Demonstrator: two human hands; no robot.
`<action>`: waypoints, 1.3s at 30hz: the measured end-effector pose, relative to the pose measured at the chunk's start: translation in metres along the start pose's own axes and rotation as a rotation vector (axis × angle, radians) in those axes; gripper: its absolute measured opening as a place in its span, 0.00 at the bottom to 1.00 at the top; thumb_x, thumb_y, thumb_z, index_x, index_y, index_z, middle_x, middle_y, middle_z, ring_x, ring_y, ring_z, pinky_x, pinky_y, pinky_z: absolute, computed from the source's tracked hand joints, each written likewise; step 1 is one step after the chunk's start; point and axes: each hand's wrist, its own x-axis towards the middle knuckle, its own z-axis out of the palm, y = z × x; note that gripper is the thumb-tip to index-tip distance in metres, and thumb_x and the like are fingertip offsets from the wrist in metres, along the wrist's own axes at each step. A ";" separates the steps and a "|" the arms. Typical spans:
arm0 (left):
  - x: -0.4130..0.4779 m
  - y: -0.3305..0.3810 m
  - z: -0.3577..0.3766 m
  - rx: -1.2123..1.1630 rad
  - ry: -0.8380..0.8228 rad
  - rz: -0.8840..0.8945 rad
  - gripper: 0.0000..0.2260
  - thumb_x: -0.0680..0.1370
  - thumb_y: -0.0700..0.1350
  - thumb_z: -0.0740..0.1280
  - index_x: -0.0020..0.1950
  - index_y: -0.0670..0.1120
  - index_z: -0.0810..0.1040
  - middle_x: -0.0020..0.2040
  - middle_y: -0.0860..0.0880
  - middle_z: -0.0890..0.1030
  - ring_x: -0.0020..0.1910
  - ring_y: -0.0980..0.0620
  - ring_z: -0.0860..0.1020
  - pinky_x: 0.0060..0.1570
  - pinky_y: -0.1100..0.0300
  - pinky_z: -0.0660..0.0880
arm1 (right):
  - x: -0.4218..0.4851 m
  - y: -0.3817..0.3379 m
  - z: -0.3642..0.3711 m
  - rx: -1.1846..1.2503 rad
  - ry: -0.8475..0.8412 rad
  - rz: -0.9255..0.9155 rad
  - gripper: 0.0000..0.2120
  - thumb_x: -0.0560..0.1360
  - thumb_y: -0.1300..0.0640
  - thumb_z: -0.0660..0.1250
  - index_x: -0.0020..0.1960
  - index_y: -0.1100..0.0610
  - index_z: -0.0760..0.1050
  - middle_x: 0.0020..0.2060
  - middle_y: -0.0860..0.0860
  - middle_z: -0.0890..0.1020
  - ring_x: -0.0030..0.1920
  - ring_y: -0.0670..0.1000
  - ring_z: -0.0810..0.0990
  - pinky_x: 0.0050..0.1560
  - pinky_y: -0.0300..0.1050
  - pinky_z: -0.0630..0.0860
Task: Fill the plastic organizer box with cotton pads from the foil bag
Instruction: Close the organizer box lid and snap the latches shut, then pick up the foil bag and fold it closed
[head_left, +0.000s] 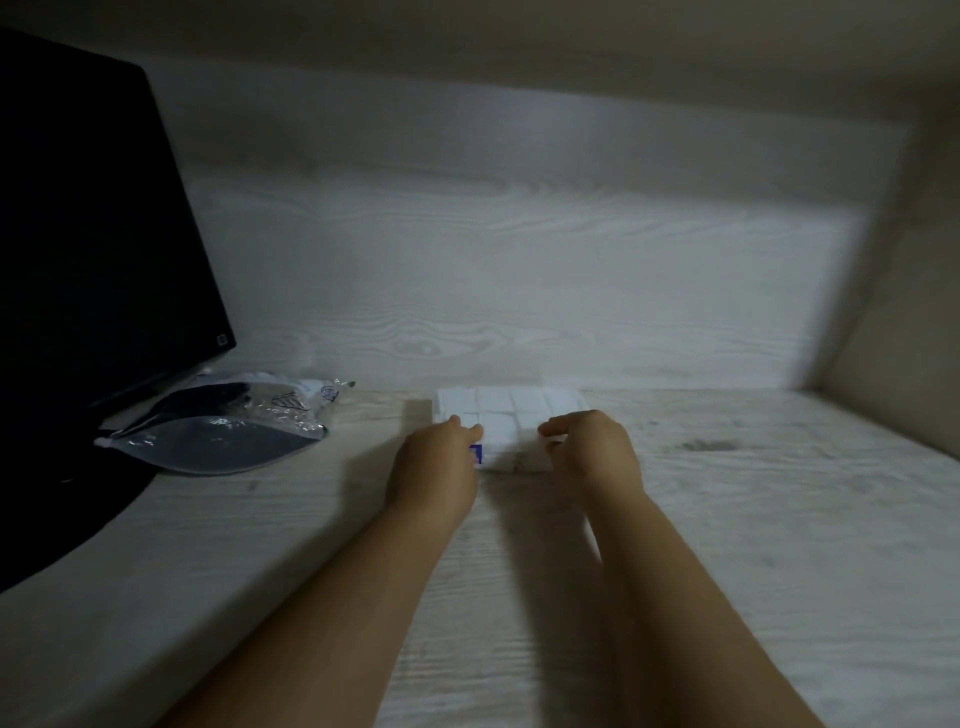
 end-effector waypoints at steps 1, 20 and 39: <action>-0.001 0.000 0.000 -0.020 0.000 0.003 0.24 0.78 0.35 0.61 0.73 0.49 0.70 0.75 0.46 0.65 0.73 0.46 0.66 0.72 0.58 0.62 | 0.000 -0.001 -0.001 -0.006 -0.009 0.003 0.18 0.76 0.62 0.63 0.62 0.47 0.80 0.60 0.52 0.81 0.59 0.54 0.78 0.57 0.42 0.74; -0.037 -0.060 -0.072 0.220 0.052 -0.169 0.18 0.75 0.45 0.64 0.64 0.55 0.76 0.80 0.49 0.45 0.78 0.47 0.40 0.76 0.49 0.45 | -0.039 -0.051 0.025 0.005 -0.199 -0.490 0.20 0.75 0.61 0.68 0.67 0.55 0.76 0.65 0.51 0.76 0.64 0.51 0.75 0.60 0.32 0.64; -0.057 -0.096 -0.089 0.415 0.266 0.043 0.14 0.72 0.49 0.70 0.58 0.52 0.80 0.62 0.56 0.78 0.70 0.53 0.68 0.69 0.54 0.51 | -0.058 -0.067 0.027 0.007 -0.187 -0.549 0.25 0.75 0.55 0.69 0.72 0.49 0.70 0.67 0.48 0.75 0.63 0.49 0.75 0.60 0.35 0.66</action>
